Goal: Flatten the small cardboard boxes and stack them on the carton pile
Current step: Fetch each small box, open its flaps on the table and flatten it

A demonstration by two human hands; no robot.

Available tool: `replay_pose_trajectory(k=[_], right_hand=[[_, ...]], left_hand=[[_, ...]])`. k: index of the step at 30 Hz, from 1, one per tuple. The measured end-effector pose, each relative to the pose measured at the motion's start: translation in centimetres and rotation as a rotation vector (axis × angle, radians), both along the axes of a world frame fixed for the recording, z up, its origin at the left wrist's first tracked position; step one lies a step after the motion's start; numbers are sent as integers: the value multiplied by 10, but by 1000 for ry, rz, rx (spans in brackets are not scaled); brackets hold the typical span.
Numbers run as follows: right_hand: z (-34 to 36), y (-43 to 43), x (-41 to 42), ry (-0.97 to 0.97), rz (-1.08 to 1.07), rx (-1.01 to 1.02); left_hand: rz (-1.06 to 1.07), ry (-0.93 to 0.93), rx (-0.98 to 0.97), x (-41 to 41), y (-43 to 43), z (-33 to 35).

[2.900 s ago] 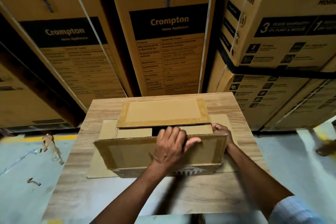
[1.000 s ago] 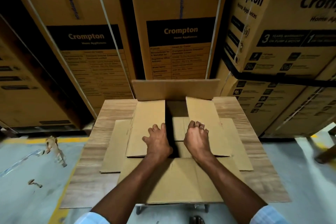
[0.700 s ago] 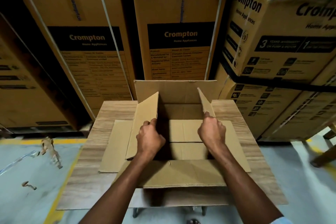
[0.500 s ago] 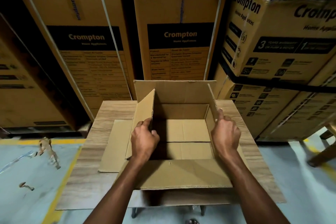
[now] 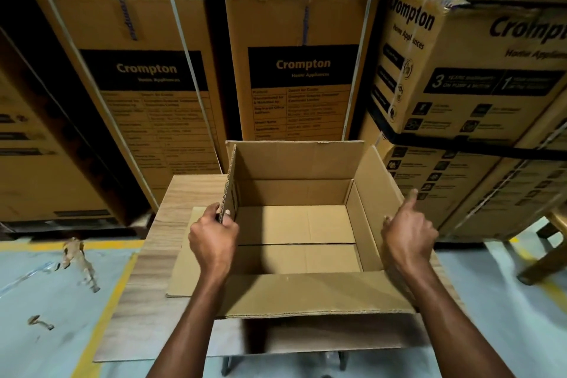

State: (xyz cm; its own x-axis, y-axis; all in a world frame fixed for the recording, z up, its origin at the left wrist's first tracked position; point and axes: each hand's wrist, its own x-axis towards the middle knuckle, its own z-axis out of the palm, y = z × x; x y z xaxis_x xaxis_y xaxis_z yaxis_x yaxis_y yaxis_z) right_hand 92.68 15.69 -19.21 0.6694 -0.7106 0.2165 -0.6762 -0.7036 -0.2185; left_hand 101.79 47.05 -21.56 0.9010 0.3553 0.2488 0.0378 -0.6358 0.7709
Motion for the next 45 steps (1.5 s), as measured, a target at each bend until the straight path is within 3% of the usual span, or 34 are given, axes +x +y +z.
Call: replay_pose_trajectory(k=[5, 12, 19, 24, 30, 37, 45], right_hand=[[3, 34, 2, -78, 125, -68], [15, 42, 3, -555, 147, -123], [-14, 37, 7, -822, 82, 88], [-77, 31, -10, -782, 50, 326], [-114, 43, -37, -576, 62, 381], [-109, 55, -53, -449, 129, 432], [-69, 30, -57, -527, 101, 527]], left_hand=[[-14, -95, -3, -7, -6, 5], [18, -446, 31, -1, 0, 30], [24, -659, -79, 3, 8, 7], [-25, -517, -262, -6, 25, -58], [-175, -329, -316, -28, 27, -94], [-223, -173, -203, -48, 39, -98], [-188, -178, -120, -50, 50, -58]])
